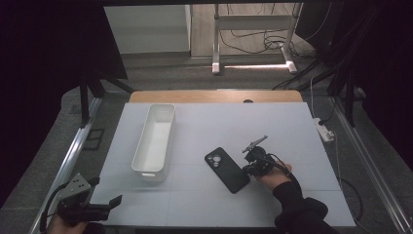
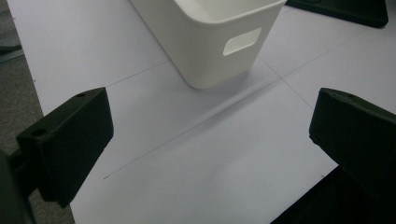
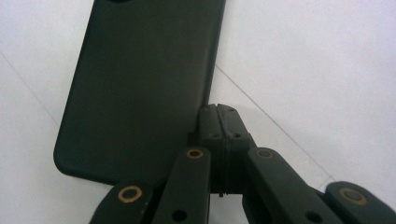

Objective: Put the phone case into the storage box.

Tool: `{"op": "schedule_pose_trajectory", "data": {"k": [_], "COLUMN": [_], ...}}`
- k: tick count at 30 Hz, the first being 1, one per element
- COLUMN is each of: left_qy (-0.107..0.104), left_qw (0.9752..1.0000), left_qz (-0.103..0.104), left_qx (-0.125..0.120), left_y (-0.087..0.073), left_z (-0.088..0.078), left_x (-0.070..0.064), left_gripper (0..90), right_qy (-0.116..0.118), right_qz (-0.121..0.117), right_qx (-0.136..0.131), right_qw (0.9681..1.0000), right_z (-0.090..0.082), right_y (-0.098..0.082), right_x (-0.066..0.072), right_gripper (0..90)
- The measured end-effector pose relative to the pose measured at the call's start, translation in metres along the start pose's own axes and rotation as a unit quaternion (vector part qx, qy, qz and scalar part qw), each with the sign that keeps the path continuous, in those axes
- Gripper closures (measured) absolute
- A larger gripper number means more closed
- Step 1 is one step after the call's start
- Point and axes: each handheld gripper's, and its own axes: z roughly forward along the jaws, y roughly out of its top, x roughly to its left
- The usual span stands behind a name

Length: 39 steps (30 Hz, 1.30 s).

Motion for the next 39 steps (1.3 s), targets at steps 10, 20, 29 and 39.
{"op": "schedule_pose_trajectory", "data": {"k": [10, 20, 29, 39], "left_qy": [0.001, -0.003, -0.002, 0.002], "left_qw": [1.0, 1.0, 1.0, 1.0], "left_qz": [0.001, -0.005, -0.005, 0.0], "left_qx": [0.001, -0.002, 0.0, 0.005], "left_y": [0.0, 0.0, 0.0, 0.001], "left_z": [0.0, 0.0, 0.0, 0.001], "left_x": [0.0, 0.001, 0.001, 0.0], "left_gripper": [0.6, 0.9, 1.0, 1.9], "right_qy": [-0.011, -0.027, -0.035, -0.043], "right_qz": [-0.001, 0.014, 0.019, 0.019], "right_qx": [-0.007, -0.043, -0.061, -0.067], "right_qw": [0.9999, 0.9986, 0.9974, 0.9966], "right_z": [-0.003, -0.023, -0.031, -0.033], "right_y": [0.001, 0.003, 0.004, 0.005], "right_x": [0.001, -0.002, 0.001, 0.003], "right_gripper": [85.2, 62.2, 31.6, 7.5]}}
